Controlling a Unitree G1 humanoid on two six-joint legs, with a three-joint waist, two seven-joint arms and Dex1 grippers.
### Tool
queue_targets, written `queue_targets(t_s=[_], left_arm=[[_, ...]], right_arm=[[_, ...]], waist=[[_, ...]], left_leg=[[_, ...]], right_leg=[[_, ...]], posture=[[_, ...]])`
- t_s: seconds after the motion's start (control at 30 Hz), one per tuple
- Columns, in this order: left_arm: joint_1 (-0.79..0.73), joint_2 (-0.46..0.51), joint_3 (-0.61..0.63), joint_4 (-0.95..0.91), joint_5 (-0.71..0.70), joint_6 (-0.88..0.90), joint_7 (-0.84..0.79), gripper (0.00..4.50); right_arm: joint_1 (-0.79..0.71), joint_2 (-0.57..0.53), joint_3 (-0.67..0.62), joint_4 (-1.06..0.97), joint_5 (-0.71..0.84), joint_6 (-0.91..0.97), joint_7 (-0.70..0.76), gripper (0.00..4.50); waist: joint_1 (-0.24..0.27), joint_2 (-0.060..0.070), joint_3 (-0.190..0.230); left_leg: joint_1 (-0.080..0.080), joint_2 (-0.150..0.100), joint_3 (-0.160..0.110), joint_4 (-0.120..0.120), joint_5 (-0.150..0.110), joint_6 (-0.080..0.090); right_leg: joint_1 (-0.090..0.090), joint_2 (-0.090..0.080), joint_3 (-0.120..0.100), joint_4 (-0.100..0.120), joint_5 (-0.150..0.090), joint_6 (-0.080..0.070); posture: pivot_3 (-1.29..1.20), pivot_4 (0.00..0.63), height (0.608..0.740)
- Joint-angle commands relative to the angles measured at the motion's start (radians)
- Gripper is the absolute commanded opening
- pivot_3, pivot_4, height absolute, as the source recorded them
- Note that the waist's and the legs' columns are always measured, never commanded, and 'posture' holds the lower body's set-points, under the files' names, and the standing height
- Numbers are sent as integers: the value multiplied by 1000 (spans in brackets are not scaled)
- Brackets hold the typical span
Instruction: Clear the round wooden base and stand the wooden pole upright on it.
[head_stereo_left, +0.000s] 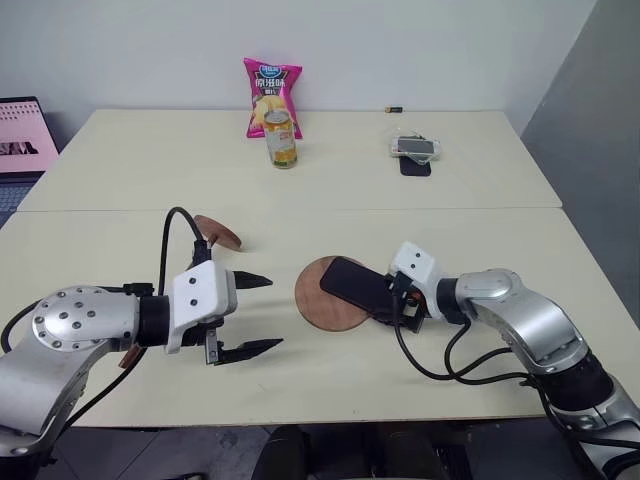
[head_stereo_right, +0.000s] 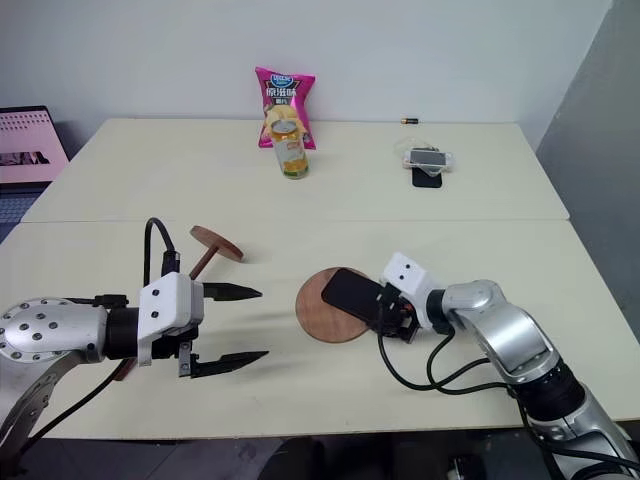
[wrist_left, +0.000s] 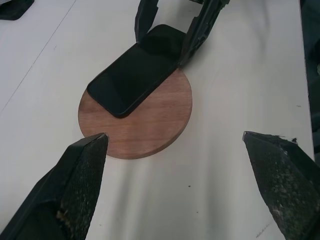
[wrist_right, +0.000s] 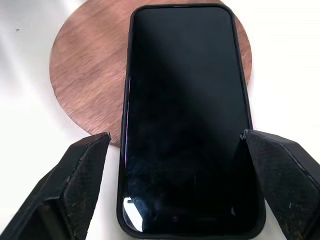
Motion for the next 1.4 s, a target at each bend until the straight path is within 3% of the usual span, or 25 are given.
queue_targets(t_s=[0.03,0.37,0.57,0.73,0.83,0.97,1.13,1.4], left_arm=[[-11,-2,-4,-15,9,-16,12,4481],[-4,-2,-8,-23,16,-14,27,4481],[-2,-1,-6,-24,19,-16,25,4481],[-12,-2,-15,-18,21,-18,23,4481],[-14,-3,-15,-17,19,-17,23,4481],[-9,-1,-8,-15,15,-16,18,4481],[-23,-7,-10,-10,0,-7,19,4481],[-28,-16,-10,-13,-31,12,18,4481]], right_arm=[[-14,5,-10,3,5,32,-15,4500],[-9,-28,-38,-27,40,10,28,4500],[30,-151,-11,-71,-30,-182,74,4500],[109,-163,-10,-83,-91,-271,32,4500],[128,-100,-83,-66,-42,-204,-3,4500],[152,-69,-282,-22,161,-23,65,4500],[167,-100,-329,36,240,79,96,4500],[155,-5,-331,63,334,215,43,4500]], waist=[[0,0,0],[0,0,0],[0,0,0],[0,0,0],[-2,0,0],[0,0,0],[2,0,0],[-5,0,0]], left_leg=[[0,0,0,0,0,0],[0,0,0,0,0,0],[0,0,0,0,0,0],[0,0,0,0,0,0],[0,0,0,0,0,0],[0,0,0,0,0,0],[0,0,0,0,0,0],[0,1,0,0,0,0]], right_leg=[[0,0,0,0,0,0],[0,0,0,0,0,0],[0,0,0,0,0,1],[0,0,0,0,-1,2],[0,0,0,0,-1,2],[0,0,0,0,0,0],[1,0,0,-1,0,0],[0,1,0,0,0,1]], posture=[[0,150,740],[0,150,740],[0,150,740],[0,150,740],[0,150,740],[0,150,740],[0,150,740],[0,150,740]])
